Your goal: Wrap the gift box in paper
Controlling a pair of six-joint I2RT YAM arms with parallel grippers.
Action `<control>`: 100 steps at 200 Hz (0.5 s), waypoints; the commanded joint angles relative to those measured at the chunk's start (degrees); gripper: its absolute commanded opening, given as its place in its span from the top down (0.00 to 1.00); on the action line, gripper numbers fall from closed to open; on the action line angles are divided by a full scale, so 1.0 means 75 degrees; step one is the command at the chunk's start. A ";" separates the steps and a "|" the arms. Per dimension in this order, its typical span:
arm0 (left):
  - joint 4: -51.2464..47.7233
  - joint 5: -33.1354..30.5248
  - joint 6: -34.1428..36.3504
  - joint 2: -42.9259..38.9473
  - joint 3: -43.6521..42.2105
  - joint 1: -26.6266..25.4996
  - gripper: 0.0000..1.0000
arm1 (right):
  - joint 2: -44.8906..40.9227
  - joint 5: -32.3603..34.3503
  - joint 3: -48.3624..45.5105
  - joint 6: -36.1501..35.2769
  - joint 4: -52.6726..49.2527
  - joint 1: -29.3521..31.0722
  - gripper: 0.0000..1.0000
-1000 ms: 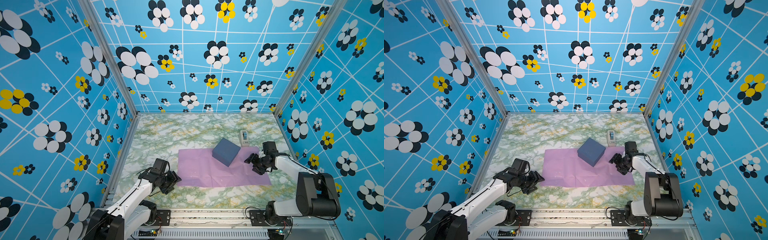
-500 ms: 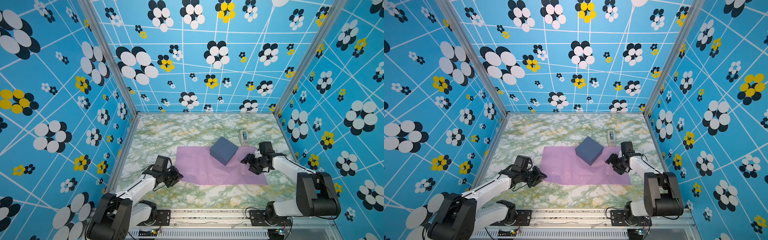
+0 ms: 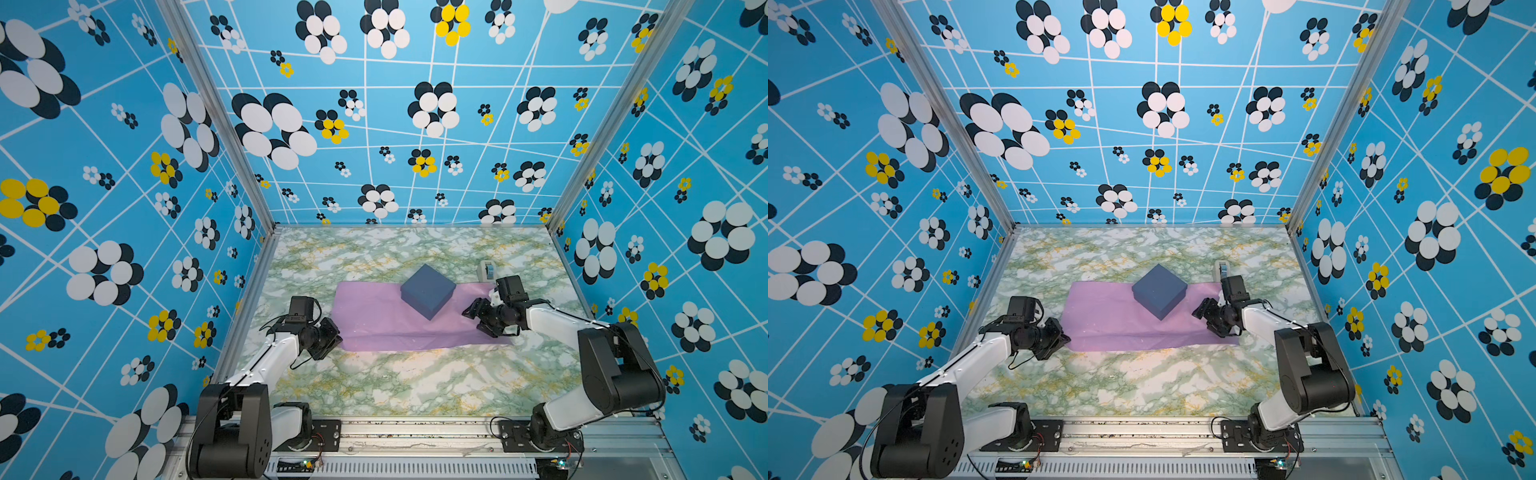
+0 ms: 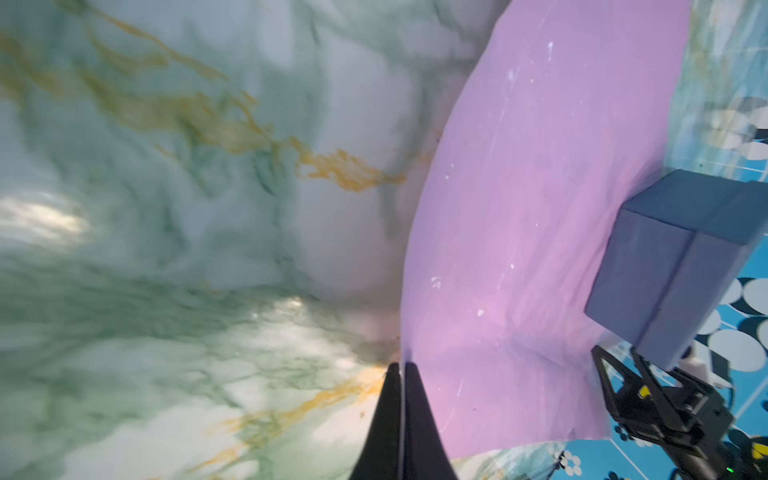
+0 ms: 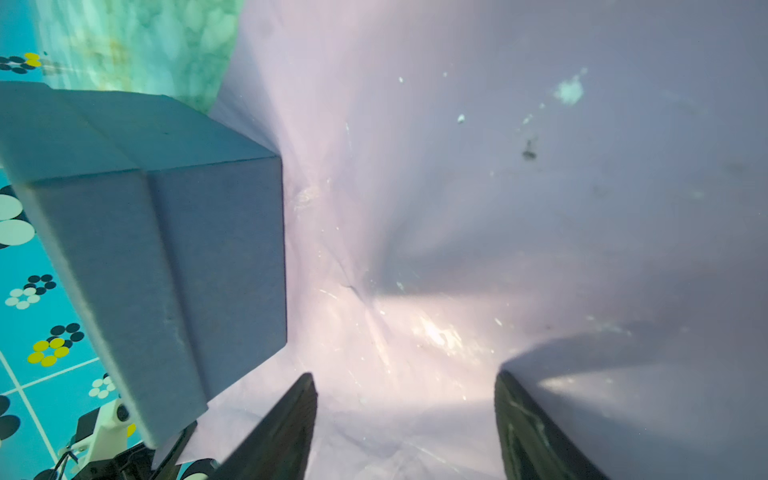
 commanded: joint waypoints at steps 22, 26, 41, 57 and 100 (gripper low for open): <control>-0.1357 -0.0919 0.1218 -0.0232 0.1092 0.0493 0.63 | -0.0707 0.0846 0.0572 -0.0347 -0.1013 0.0115 0.25; -0.1466 -0.0993 0.1266 -0.0342 0.1183 0.0490 0.61 | -0.0876 0.0912 0.0645 -0.0461 -0.1184 0.0111 0.25; -0.1890 -0.1204 0.1382 -0.0773 0.1571 0.0467 0.59 | -0.1360 0.1047 0.0962 -0.0842 -0.1629 0.0111 0.24; -0.2281 -0.1325 0.1476 -0.1040 0.2004 0.0421 0.59 | -0.1354 0.0893 0.1539 -0.1332 -0.1956 0.0116 0.23; -0.1803 -0.0820 0.1632 -0.0677 0.2407 -0.0371 0.63 | 0.0708 0.0079 0.4039 -0.2757 -0.2667 0.0154 0.22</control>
